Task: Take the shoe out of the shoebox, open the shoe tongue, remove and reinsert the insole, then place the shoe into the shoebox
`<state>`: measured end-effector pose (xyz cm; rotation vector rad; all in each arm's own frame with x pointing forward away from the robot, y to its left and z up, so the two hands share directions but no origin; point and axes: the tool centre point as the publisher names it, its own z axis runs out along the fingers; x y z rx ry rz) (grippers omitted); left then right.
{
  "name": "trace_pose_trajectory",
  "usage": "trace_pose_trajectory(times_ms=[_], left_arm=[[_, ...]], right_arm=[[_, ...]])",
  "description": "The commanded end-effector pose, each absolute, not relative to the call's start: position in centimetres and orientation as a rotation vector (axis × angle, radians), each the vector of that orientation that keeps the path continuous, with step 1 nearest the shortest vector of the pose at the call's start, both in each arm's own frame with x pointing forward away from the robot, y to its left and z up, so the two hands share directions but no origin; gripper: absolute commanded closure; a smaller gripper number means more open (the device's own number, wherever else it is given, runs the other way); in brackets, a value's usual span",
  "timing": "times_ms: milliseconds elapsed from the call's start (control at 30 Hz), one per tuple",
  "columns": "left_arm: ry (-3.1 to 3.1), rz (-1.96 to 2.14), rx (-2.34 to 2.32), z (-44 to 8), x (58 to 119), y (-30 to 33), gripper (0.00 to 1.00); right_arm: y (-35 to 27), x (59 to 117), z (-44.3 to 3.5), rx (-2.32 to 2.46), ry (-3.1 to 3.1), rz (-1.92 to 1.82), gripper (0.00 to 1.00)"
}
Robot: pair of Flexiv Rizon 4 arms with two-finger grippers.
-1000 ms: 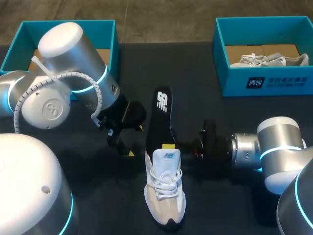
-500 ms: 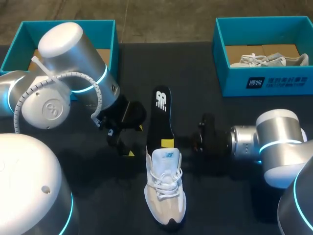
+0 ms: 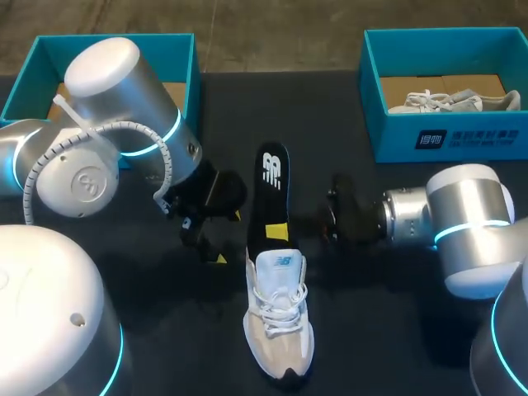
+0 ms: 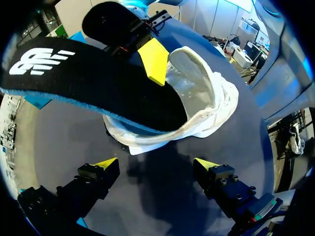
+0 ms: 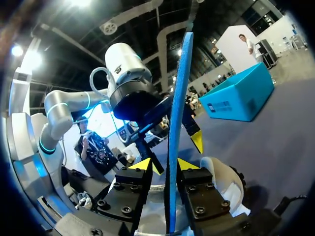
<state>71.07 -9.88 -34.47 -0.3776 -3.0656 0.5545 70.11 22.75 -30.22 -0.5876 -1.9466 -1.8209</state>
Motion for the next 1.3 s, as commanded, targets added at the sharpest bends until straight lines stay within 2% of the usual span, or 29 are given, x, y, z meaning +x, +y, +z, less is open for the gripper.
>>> trace_pose_trajectory(times_ms=[33,133,233,267,300,333,1300], left_arm=[[-3.068,0.555,-0.376,-34.6,71.0,-9.9,0.0],[-3.068,0.555,-0.376,-34.6,71.0,-9.9,0.0],[-3.068,0.555,-0.376,-34.6,71.0,-9.9,0.0],[-3.068,0.555,-0.376,-34.6,71.0,-9.9,0.0],[-3.068,0.555,-0.376,-34.6,71.0,-9.9,0.0],[-3.068,0.555,-0.376,-34.6,71.0,-9.9,0.0],[-3.068,0.555,-0.376,-34.6,71.0,-9.9,0.0]], right_arm=[[23.4,70.8,-30.0,-0.566,-1.962,-1.785,0.69],[23.5,71.1,-30.1,-0.555,-1.959,-1.776,0.69],[23.6,71.5,-30.3,-0.555,-1.953,-1.771,0.77],[23.5,71.5,-30.4,-0.557,-1.95,-1.77,0.84],[23.5,71.6,-30.5,-0.561,-1.947,-1.767,0.96],[23.5,71.7,-30.6,-0.566,-1.942,-1.767,1.0],[22.7,69.6,-34.2,-0.774,-1.858,-1.709,1.0]])
